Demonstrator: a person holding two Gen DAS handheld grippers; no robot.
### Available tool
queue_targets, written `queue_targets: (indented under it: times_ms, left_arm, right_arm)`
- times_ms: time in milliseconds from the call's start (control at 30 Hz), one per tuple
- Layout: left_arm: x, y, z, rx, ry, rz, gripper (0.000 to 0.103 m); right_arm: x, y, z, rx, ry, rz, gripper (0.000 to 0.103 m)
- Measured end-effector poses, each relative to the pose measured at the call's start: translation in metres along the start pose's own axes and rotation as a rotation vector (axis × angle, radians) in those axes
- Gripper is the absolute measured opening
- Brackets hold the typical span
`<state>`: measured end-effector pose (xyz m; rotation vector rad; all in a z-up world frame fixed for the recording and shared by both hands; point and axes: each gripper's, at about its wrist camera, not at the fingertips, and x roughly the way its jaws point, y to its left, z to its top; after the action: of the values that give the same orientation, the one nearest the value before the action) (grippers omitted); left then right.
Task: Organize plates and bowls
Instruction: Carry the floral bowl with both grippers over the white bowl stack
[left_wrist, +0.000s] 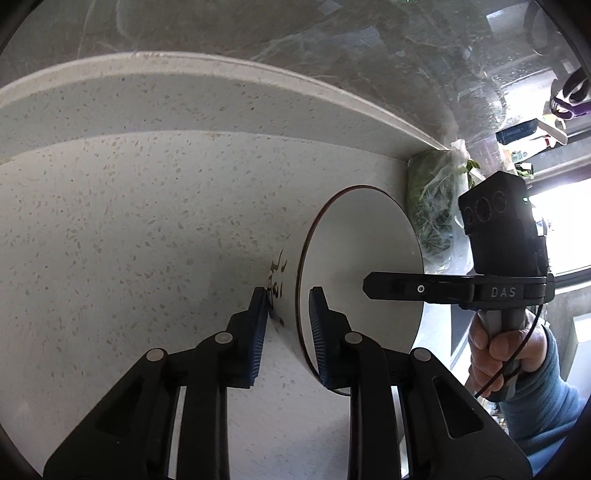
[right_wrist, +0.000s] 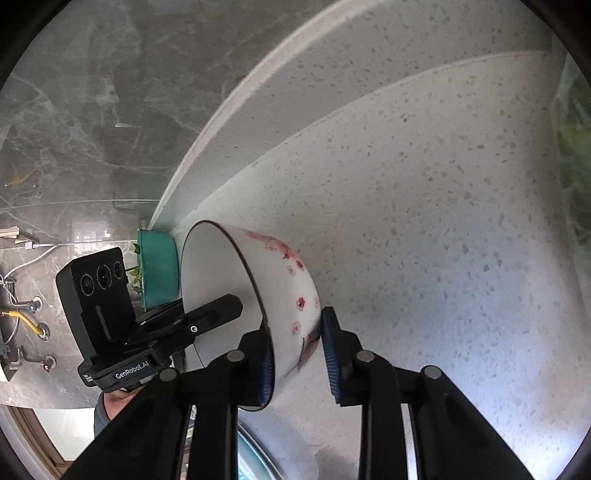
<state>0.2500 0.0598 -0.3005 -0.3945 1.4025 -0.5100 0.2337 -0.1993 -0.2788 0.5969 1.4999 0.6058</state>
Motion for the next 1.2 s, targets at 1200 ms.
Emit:
queue_targets:
  times_ms: [1200]
  left_arm:
    - [-0.023,-0.193,-0.174,0.158,0.057,-0.019,0.021]
  right_arm:
    - [-0.151,-0.006,-0.194,0.009,-0.146,-0.040,0.031]
